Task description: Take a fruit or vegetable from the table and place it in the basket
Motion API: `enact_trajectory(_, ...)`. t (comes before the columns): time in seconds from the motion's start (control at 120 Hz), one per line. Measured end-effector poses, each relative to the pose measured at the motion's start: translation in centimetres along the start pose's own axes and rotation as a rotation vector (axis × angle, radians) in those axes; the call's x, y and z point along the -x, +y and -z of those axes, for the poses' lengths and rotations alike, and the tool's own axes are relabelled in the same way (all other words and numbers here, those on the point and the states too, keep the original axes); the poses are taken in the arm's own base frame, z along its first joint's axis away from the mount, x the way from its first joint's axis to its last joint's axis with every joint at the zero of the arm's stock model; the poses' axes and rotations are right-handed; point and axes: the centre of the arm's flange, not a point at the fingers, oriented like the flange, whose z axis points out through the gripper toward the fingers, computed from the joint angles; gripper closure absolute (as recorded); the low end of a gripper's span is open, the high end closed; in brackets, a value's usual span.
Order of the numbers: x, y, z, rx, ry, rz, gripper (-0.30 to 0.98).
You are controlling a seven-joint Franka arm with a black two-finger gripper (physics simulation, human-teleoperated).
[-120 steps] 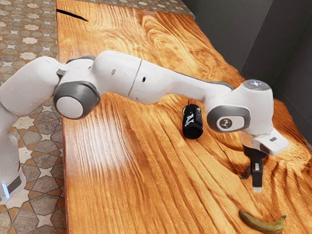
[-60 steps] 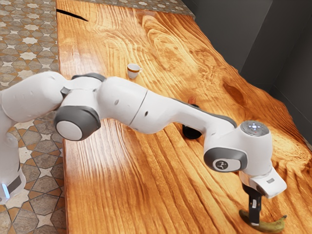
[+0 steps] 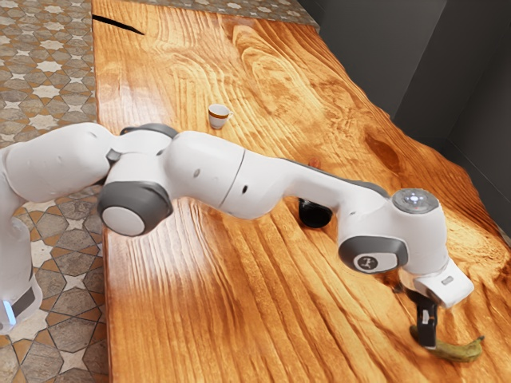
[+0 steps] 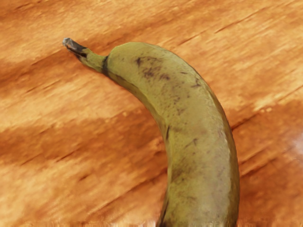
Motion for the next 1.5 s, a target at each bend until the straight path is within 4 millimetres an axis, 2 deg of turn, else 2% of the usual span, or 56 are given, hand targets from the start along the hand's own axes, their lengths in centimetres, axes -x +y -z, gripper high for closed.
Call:
enact_trajectory(0.1, 0.0, -1.2, 0.9, -0.011, -0.058, 0.003, 0.03)
enact_trajectory(0.267, -0.7, -2.3, 1.9, -0.022, -0.036, 0.001, 0.04)
enact_trajectory(0.383, -0.9, -2.9, 0.4, -0.006, 0.012, 0.01, 0.04)
enact_trajectory(0.517, -1.3, -1.8, -0.3, 0.011, 0.065, 0.005, 0.04)
enact_trajectory(0.642, -1.1, -0.4, -2.0, 0.037, 0.088, 0.001, 0.04)
enact_trajectory(0.767, -0.8, -0.4, -3.0, 0.04, 0.101, 0.005, 0.04)
enact_trajectory(0.967, -0.4, -0.7, -4.0, 0.036, 0.106, 0.008, 0.21)
enact_trajectory(1.167, -0.4, -1.1, -3.9, 0.032, 0.099, 0.01, 0.44)
enact_trajectory(1.35, -1.3, -1.8, -1.3, -0.002, 0.051, -0.013, 0.51)
enact_trajectory(1.5, -2.9, -1.3, 3.8, -0.038, 0.02, -0.052, 0.5)
